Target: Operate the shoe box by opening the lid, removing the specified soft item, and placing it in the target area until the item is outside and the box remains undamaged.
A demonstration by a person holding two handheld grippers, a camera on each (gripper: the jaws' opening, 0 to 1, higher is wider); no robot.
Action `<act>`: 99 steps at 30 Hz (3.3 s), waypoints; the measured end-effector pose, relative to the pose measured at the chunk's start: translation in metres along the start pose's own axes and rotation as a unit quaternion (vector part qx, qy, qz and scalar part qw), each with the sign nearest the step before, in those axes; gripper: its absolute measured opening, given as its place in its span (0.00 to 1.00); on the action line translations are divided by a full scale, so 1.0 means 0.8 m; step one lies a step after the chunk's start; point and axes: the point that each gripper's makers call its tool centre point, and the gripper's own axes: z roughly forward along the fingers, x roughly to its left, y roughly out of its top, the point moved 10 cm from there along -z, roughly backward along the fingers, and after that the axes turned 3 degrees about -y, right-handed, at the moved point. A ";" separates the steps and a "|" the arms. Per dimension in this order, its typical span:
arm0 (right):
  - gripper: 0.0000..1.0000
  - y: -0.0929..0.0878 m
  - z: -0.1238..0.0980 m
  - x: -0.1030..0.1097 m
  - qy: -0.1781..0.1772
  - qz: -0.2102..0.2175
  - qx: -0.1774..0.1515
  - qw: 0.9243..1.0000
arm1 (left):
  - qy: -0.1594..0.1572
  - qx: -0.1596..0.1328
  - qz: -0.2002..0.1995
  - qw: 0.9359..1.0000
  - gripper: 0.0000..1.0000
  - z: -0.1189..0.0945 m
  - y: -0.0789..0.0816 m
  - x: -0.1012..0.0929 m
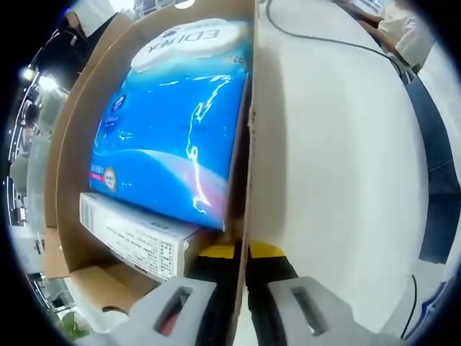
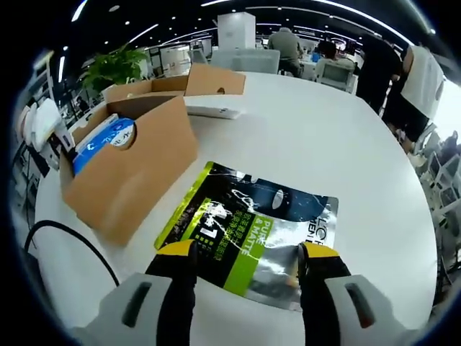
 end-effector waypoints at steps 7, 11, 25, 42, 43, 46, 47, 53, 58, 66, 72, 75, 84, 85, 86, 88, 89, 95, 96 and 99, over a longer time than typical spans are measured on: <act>0.57 0.036 -0.033 0.000 -0.029 0.016 -0.060 0.998 | 0.000 0.001 -0.001 1.000 0.02 0.003 -0.002 0.002; 0.58 0.056 -0.066 0.011 -0.032 0.020 -0.085 0.996 | 0.000 0.002 0.000 1.000 0.02 0.004 -0.002 0.003; 0.71 0.095 -0.106 0.045 -0.033 0.009 -0.105 0.994 | -0.001 0.005 -0.001 1.000 0.02 0.007 -0.003 0.005; 0.79 0.121 -0.106 0.107 -0.015 0.029 -0.102 0.994 | -0.001 0.014 0.009 1.000 0.02 0.006 0.000 0.005; 0.79 0.121 -0.105 0.111 -0.013 0.026 -0.101 0.994 | 0.000 0.014 0.009 1.000 0.02 0.006 0.000 0.005; 0.79 0.122 -0.102 0.116 -0.007 0.025 -0.101 0.995 | 0.001 0.013 0.009 1.000 0.02 0.004 0.000 0.003; 0.79 0.122 -0.100 0.119 -0.004 0.024 -0.100 0.995 | 0.002 0.012 0.008 1.000 0.02 0.004 0.000 0.002; 0.79 0.122 -0.098 0.127 0.003 0.024 -0.094 0.995 | 0.002 0.011 0.009 1.000 0.02 0.006 -0.003 0.006; 0.79 0.126 -0.093 0.135 0.008 0.023 -0.093 0.995 | 0.004 0.010 0.013 1.000 0.02 0.002 -0.001 0.002; 0.79 0.135 -0.080 0.164 0.025 0.006 -0.085 0.996 | 0.003 0.006 0.013 1.000 0.02 -0.002 0.001 0.000; 0.79 0.141 -0.067 0.175 0.031 0.006 -0.076 0.997 | 0.001 0.006 0.011 1.000 0.02 0.001 -0.003 0.000; 0.79 0.142 -0.064 0.178 0.030 0.008 -0.072 0.997 | 0.002 0.001 0.017 1.000 0.02 0.001 -0.003 0.000; 0.76 0.142 -0.056 0.180 0.013 0.024 -0.072 0.997 | 0.005 0.002 0.028 1.000 0.02 0.001 -0.002 0.001; 0.75 0.141 -0.055 0.179 0.010 0.026 -0.073 0.997 | 0.005 0.002 0.027 1.000 0.02 0.001 -0.002 0.001; 0.74 0.140 -0.054 0.179 0.005 0.026 -0.075 0.997 | 0.005 0.002 0.026 1.000 0.02 0.000 -0.001 0.001; 0.71 0.136 -0.054 0.179 0.001 0.033 -0.071 0.997 | 0.005 0.002 0.024 1.000 0.02 0.001 -0.002 0.001; 0.71 0.135 -0.054 0.178 -0.002 0.038 -0.071 0.997 | 0.006 0.002 0.028 1.000 0.02 0.003 -0.002 0.001; 0.68 0.129 -0.048 0.184 -0.017 0.050 -0.064 0.997 | 0.004 -0.007 0.028 1.000 0.02 0.005 -0.005 0.003; 0.67 0.130 -0.048 0.187 -0.018 0.048 -0.063 0.997 | 0.004 -0.009 0.027 1.000 0.02 0.005 -0.006 0.004; 0.66 0.135 -0.048 0.194 -0.019 0.044 -0.058 0.997 | 0.006 -0.012 0.027 1.000 0.02 0.010 -0.007 0.005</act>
